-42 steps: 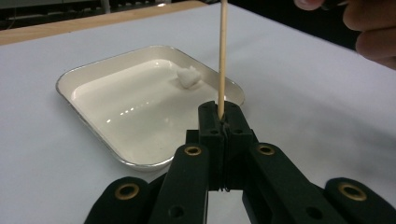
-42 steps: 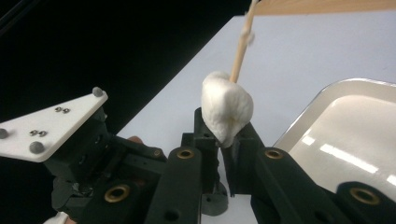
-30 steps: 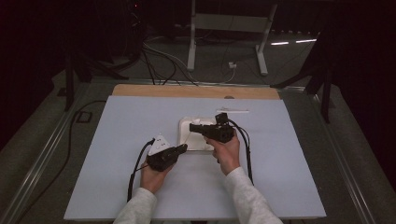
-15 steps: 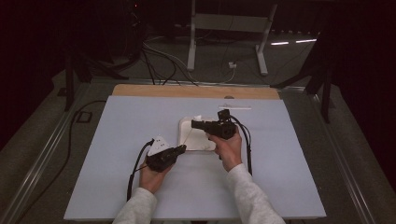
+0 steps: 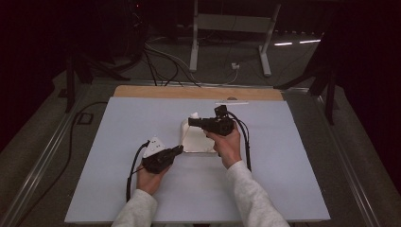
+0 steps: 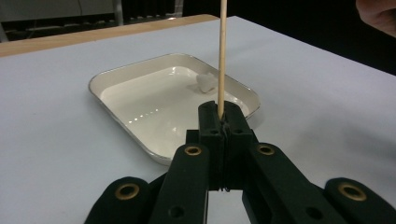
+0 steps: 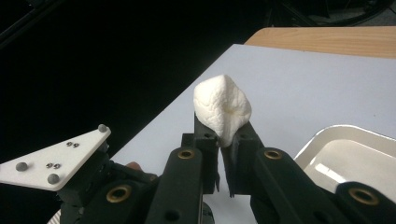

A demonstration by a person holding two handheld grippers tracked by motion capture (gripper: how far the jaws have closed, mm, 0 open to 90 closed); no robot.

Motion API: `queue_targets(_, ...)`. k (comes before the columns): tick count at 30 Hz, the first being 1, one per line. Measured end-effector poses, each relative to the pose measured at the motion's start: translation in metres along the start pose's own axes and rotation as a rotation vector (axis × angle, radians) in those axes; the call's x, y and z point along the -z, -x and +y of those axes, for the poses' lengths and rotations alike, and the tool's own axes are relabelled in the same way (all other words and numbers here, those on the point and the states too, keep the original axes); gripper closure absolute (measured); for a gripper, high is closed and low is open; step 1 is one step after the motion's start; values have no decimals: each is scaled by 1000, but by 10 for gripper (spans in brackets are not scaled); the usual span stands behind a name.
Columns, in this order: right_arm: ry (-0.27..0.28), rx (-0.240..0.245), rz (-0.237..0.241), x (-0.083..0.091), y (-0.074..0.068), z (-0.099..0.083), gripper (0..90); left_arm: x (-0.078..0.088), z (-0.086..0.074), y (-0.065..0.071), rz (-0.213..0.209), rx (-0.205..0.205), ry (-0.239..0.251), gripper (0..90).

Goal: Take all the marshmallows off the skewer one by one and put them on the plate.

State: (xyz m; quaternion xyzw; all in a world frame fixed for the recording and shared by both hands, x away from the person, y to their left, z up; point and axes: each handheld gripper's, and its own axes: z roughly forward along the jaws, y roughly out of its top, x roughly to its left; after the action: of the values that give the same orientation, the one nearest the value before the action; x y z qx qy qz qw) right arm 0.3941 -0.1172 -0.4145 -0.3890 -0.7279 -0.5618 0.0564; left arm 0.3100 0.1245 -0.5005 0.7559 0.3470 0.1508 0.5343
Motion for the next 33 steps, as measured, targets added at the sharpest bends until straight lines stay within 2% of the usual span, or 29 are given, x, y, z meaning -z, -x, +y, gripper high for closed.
queue_targets(20, 11, 14, -2, 1, 2, 2, 840, 1, -5, -1, 20, -3, -21, 900)
queue_targets(21, 20, 11, -2, 2, 3, 3, 843, 0, -6, -1, 27, -10, -28, 900)
queue_targets(22, 32, 9, -4, 4, 3, 4, 846, -1, -8, -1, 39, -21, -59, 900)
queue_targets(23, 73, 0, -14, 9, 5, 6, 852, -2, -12, -2, 53, -26, -81, 900)
queue_targets(24, 105, -15, -14, 17, 7, 11, 853, -3, -15, -4, 52, -13, -90, 900)
queue_targets(25, 109, -2, -23, 25, 7, 16, 853, -3, -15, -5, 55, -2, -81, 900)
queue_targets(26, 98, 24, -43, 31, 5, 21, 850, -1, -13, -6, 53, 12, -65, 900)
queue_targets(28, 65, 41, -44, 41, 5, 26, 839, 0, -10, -8, 54, 33, -44, 900)
queue_targets(30, 29, 63, -89, 44, 7, 25, 836, 2, -10, -8, 55, 39, -40, 900)
queue_targets(33, -16, 46, -133, 39, 15, 15, 811, 2, -7, -6, 52, 30, -34, 900)
